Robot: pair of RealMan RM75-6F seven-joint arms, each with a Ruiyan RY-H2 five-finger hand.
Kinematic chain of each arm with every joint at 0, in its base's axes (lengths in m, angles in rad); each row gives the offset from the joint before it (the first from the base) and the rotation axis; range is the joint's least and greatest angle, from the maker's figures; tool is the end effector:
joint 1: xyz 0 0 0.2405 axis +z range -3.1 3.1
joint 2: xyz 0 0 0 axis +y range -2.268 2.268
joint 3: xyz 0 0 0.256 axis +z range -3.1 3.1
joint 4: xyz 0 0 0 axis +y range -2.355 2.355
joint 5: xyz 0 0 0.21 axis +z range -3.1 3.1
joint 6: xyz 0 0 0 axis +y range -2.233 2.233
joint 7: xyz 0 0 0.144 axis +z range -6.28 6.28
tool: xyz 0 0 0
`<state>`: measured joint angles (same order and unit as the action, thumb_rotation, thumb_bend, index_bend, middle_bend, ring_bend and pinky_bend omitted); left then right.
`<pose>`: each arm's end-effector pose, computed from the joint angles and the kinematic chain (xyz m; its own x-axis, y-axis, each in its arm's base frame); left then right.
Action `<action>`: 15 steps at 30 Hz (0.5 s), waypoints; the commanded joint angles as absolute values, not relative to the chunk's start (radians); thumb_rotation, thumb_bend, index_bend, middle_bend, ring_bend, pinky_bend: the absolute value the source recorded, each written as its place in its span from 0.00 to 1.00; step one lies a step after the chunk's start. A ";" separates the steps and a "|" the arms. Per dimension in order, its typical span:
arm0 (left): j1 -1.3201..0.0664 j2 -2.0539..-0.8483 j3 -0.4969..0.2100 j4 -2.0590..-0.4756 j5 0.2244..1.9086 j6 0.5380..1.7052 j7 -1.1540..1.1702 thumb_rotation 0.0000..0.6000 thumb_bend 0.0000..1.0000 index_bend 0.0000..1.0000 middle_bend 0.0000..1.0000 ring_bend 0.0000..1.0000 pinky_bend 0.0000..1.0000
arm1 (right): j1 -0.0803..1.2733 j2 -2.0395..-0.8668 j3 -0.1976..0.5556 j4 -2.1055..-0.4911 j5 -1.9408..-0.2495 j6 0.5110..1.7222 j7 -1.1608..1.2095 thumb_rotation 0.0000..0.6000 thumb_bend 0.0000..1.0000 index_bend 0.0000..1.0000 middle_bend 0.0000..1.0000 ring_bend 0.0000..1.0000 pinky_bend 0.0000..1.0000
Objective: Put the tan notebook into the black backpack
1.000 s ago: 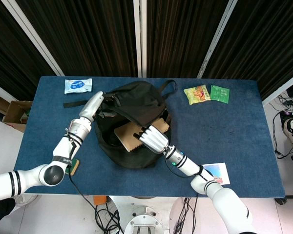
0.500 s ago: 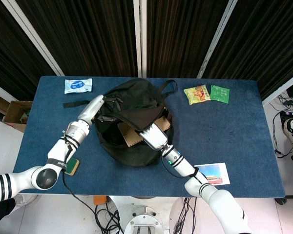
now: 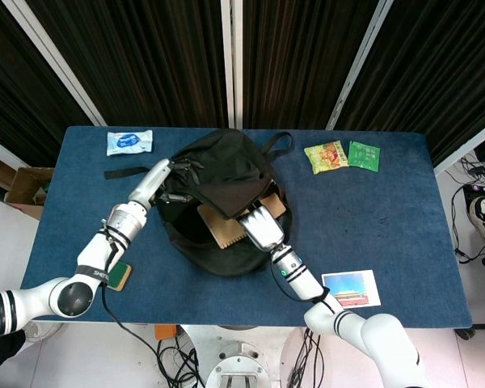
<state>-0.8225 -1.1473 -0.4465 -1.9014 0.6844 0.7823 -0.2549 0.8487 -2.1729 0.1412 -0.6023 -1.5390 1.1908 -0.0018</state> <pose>-0.0713 0.3655 0.0961 -0.3834 0.4622 0.7996 0.8957 -0.0251 0.4440 -0.0973 -0.3418 -0.1322 0.4152 0.0298 0.9092 -0.7219 -0.5974 0.3493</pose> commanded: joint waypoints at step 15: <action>-0.822 -1.193 -0.373 -1.838 0.711 0.788 -0.225 1.00 0.52 0.69 0.26 0.21 0.38 | 0.647 -1.873 0.029 -0.996 -1.631 1.400 0.136 1.00 0.00 0.00 0.06 0.00 0.04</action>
